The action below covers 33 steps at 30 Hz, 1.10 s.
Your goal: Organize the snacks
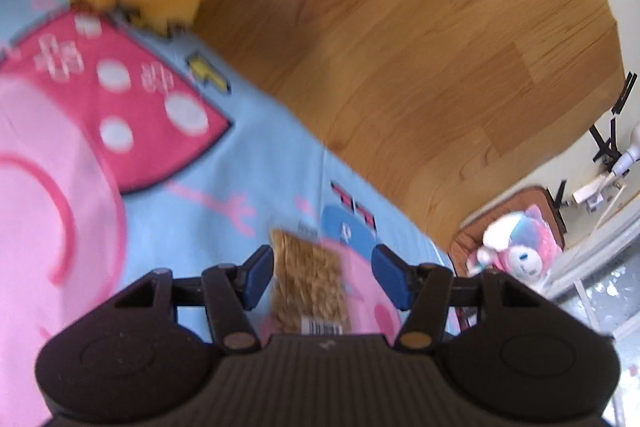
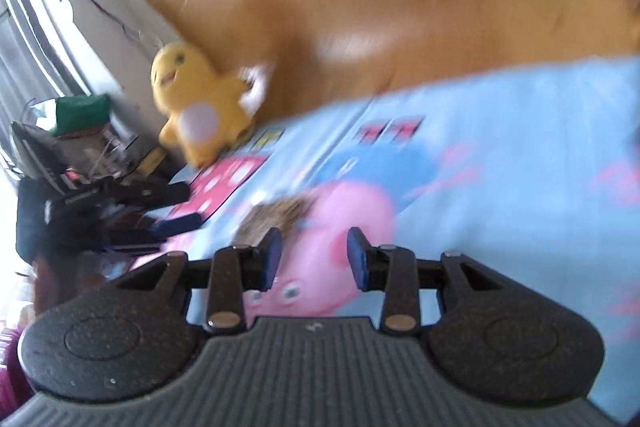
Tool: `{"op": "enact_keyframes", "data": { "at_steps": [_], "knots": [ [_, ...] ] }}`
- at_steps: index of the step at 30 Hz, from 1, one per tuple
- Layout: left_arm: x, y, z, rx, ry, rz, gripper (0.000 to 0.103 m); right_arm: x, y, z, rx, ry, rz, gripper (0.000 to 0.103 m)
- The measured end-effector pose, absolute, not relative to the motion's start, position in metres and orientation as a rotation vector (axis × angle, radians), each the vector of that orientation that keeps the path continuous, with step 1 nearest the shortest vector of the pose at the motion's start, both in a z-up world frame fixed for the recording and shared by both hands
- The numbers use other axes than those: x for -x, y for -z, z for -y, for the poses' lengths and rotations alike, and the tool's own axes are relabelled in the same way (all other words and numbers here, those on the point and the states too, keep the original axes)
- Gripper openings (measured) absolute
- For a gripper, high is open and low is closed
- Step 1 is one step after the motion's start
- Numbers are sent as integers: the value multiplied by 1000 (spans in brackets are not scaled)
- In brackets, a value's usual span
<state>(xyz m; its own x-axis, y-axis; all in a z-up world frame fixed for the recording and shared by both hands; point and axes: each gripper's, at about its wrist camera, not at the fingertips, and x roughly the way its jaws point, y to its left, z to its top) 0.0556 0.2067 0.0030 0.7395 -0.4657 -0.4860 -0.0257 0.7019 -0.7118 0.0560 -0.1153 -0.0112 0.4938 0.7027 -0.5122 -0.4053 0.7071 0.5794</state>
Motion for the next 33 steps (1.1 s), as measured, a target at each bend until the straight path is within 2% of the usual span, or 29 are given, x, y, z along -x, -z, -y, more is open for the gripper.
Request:
{"op": "enact_keyframes", "data": {
  "at_steps": [4,5,7,8,11,12,15,20,25,33],
  "knots": [
    [-59,16,-194,766,290,-713,53,-73,18,90,-448,-680,-860,38],
    [-59,17,-194,774,301,-709,52,-78,22,86,-481,-692,-881,36],
    [-59,22,-195,814,322,-704,49,-90,28,79,-520,-713,-911,24],
    [-60,23,-197,818,319,-705,47,-89,29,77,-541,-720,-917,24],
    [-57,22,-196,818,326,-703,47,-86,32,80,-593,-724,-916,19],
    [-57,22,-196,826,339,-709,48,-85,35,83,-633,-736,-926,15],
    [-54,21,-195,862,380,-717,54,-75,39,105,-754,-742,-926,11],
    [-46,12,-175,861,452,-711,67,-44,36,148,-864,-727,-862,10],
    [-45,-1,-118,755,537,-760,69,-23,40,186,-1024,-726,-813,10],
    [-57,-16,-42,709,684,-820,69,5,29,256,-1164,-712,-616,10]
  ]
}}
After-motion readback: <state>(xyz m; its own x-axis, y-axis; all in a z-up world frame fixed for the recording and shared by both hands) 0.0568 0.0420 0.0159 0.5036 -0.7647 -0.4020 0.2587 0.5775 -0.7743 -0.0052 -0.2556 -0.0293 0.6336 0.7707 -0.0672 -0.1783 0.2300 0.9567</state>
